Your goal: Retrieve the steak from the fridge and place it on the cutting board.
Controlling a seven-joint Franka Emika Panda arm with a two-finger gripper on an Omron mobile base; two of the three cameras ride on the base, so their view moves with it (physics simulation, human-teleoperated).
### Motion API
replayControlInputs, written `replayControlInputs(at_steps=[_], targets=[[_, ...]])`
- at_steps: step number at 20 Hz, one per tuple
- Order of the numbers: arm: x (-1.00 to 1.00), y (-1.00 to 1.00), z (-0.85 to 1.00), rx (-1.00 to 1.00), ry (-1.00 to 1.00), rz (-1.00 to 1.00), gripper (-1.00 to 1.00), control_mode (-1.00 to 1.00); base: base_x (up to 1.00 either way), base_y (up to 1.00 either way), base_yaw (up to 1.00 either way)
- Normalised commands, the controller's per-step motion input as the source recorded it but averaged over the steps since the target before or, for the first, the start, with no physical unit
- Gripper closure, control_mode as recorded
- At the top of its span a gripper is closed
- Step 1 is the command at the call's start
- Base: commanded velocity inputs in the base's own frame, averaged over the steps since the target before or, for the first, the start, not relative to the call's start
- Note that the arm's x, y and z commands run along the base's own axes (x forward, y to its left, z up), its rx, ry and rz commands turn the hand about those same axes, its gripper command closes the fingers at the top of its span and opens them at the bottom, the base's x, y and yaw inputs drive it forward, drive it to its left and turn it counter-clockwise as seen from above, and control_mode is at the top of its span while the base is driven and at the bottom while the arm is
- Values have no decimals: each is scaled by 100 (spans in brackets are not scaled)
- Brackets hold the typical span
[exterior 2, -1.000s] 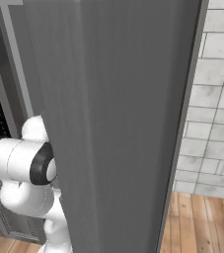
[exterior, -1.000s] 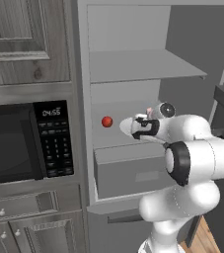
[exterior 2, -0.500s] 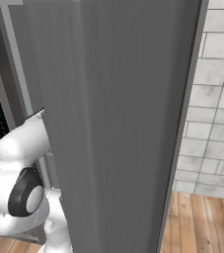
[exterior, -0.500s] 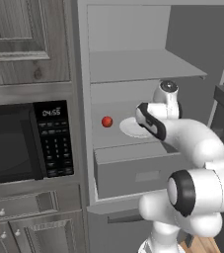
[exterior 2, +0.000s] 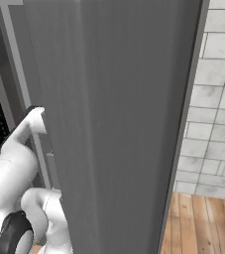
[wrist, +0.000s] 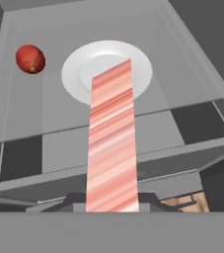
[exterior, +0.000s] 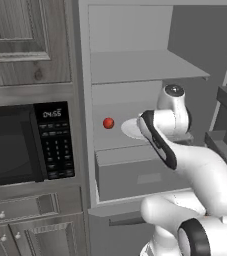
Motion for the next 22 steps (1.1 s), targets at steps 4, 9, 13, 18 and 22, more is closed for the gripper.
replayControlInputs(at_steps=[4, 9, 13, 18, 22], targets=[[-78, 5, 34, 0, 1, 0, 100, -100, 0, 0, 0], [-44, 3, 32, 0, 12, 0, 100, -100, 0, 0, 0], [-42, 1, 46, 3, 18, 0, 100, -100, 0, 0, 0], [-33, 3, 34, 1, 20, 0, 100, -100, 0, 0, 0], [-63, 0, 1, 0, 5, 0, 100, -100, 0, 0, 0]])
